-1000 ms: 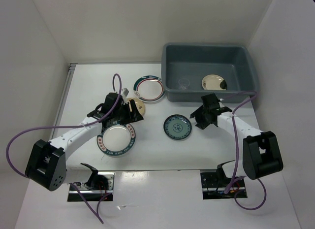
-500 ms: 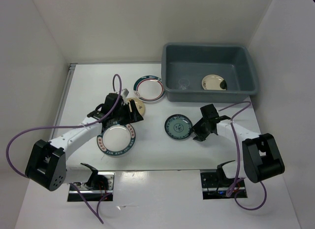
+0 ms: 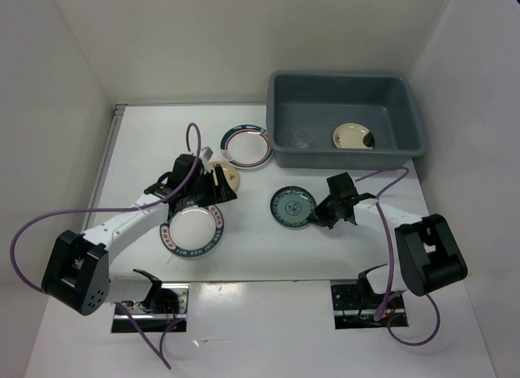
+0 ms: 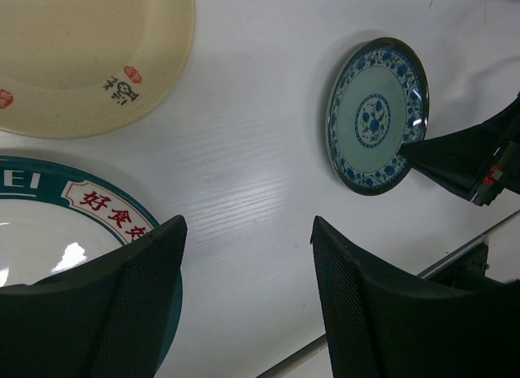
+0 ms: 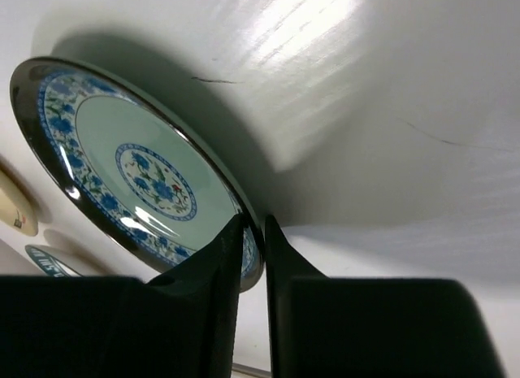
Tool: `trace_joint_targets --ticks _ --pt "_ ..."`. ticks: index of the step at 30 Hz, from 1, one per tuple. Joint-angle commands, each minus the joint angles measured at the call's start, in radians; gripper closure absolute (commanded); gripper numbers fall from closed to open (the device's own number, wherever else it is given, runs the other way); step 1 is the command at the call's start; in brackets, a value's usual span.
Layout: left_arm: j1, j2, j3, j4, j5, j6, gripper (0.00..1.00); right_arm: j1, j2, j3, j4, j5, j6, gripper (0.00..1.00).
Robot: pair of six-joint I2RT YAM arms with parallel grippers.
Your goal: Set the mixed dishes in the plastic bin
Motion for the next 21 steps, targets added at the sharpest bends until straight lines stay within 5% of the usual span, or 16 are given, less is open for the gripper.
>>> trace_joint_targets --ticks 1,4,13,21 --pt "-0.001 -0.009 -0.005 0.028 0.016 0.009 0.29 0.032 0.022 -0.023 0.063 0.076 0.011 0.86" --pt "-0.001 -0.009 0.004 0.028 0.016 0.018 0.29 0.032 -0.004 0.025 0.000 0.100 -0.008 1.00" --pt "-0.001 0.013 0.015 0.010 -0.003 0.018 0.29 0.065 -0.279 0.088 -0.235 0.014 -0.018 1.00" --pt "-0.001 0.108 0.046 -0.008 -0.013 0.037 0.29 0.065 -0.400 0.214 -0.220 -0.158 0.032 1.00"
